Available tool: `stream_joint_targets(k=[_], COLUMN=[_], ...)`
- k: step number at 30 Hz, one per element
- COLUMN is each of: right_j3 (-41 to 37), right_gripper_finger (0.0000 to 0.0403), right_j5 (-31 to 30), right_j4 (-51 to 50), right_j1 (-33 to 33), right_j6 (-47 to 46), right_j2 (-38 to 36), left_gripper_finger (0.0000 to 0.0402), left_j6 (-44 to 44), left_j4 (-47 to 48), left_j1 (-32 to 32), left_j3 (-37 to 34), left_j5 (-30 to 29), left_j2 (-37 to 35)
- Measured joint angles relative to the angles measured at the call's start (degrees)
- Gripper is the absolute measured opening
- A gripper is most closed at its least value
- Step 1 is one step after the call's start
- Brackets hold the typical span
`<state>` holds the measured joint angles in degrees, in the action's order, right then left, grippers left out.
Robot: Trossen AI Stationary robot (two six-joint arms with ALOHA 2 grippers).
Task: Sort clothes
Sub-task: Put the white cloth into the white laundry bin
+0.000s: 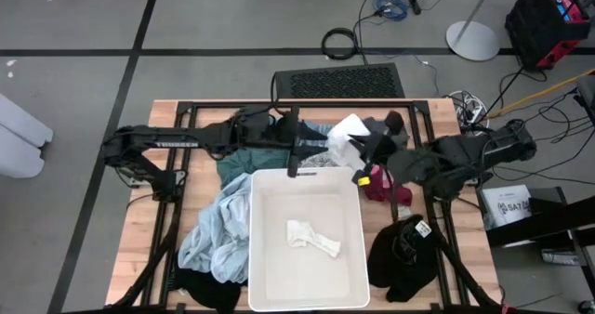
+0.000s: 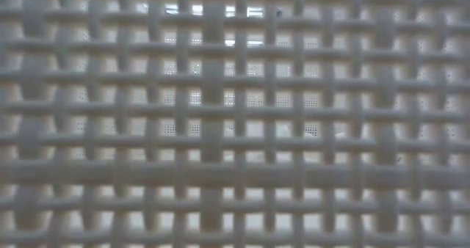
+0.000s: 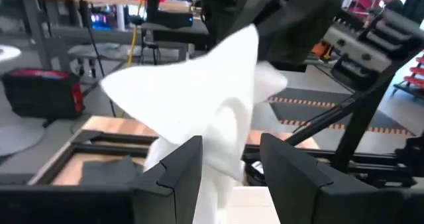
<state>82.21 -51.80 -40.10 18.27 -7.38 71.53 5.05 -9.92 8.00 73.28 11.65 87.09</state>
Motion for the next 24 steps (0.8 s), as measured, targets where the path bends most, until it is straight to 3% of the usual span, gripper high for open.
stream_joint_targets(k=[7,12,24], right_j3=[0.0,0.0,0.0], right_gripper_finger=[0.0000,0.0000,0.0000], right_j5=[6.1,10.9,13.1], right_j4=[2.6,4.8,9.3], right_j1=[-3.8,-4.4,-4.4], right_j6=[2.5,2.8,5.1], right_j2=[0.7,2.2,3.8], left_gripper_finger=[0.0162,0.0162,0.0162], left_j6=[-1.0,-1.6,-2.4], left_j4=[0.0,0.2,2.5], left_j1=[-0.1,-0.1,-0.1], left_j3=[0.0,0.0,0.1], left_j5=[6.7,-0.4,-2.9], left_j2=[-0.1,-0.1,-0.1])
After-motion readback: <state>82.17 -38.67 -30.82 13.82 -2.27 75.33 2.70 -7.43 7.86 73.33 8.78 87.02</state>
